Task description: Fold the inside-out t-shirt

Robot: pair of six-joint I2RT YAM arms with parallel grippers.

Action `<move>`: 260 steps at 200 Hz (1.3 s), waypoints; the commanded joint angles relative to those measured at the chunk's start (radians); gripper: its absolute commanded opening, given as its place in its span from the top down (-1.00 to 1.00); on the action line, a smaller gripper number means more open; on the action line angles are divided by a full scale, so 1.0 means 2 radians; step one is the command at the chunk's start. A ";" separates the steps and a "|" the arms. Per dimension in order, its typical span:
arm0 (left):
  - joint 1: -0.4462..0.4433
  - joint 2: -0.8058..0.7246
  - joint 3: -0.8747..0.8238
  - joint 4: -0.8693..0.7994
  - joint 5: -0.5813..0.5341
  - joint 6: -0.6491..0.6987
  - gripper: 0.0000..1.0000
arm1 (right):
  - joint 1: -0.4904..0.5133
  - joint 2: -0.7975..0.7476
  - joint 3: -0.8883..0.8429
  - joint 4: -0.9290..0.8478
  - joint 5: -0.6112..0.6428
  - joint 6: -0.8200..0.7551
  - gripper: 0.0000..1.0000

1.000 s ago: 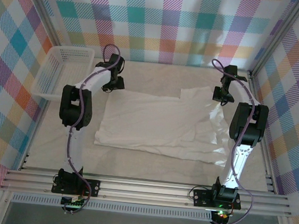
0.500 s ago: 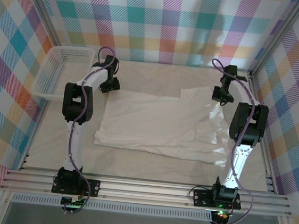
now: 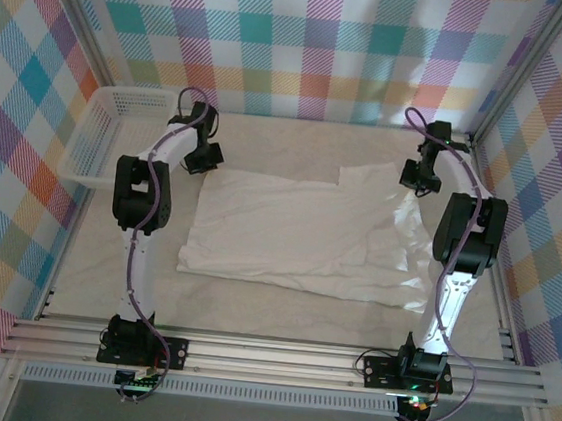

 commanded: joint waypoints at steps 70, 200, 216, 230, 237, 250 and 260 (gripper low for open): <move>0.026 -0.124 -0.062 -0.005 0.057 -0.016 1.00 | -0.023 -0.069 -0.008 -0.018 -0.064 0.037 1.00; 0.062 -0.277 -0.277 0.018 0.062 -0.009 1.00 | -0.073 -0.215 -0.228 0.050 -0.111 0.124 1.00; 0.062 -0.290 -0.291 0.023 0.073 -0.010 1.00 | -0.076 -0.235 -0.253 0.055 -0.094 0.139 1.00; 0.062 -0.298 -0.323 0.043 0.088 -0.015 1.00 | -0.079 -0.247 -0.288 0.073 -0.080 0.149 1.00; 0.062 -0.299 -0.340 0.055 0.095 -0.018 1.00 | -0.079 -0.248 -0.306 0.082 -0.073 0.153 1.00; 0.059 -0.293 -0.368 0.071 0.100 -0.022 1.00 | -0.079 -0.237 -0.332 0.093 -0.072 0.156 1.00; 0.055 -0.285 -0.383 0.077 0.102 -0.024 1.00 | -0.080 -0.224 -0.344 0.093 -0.070 0.161 1.00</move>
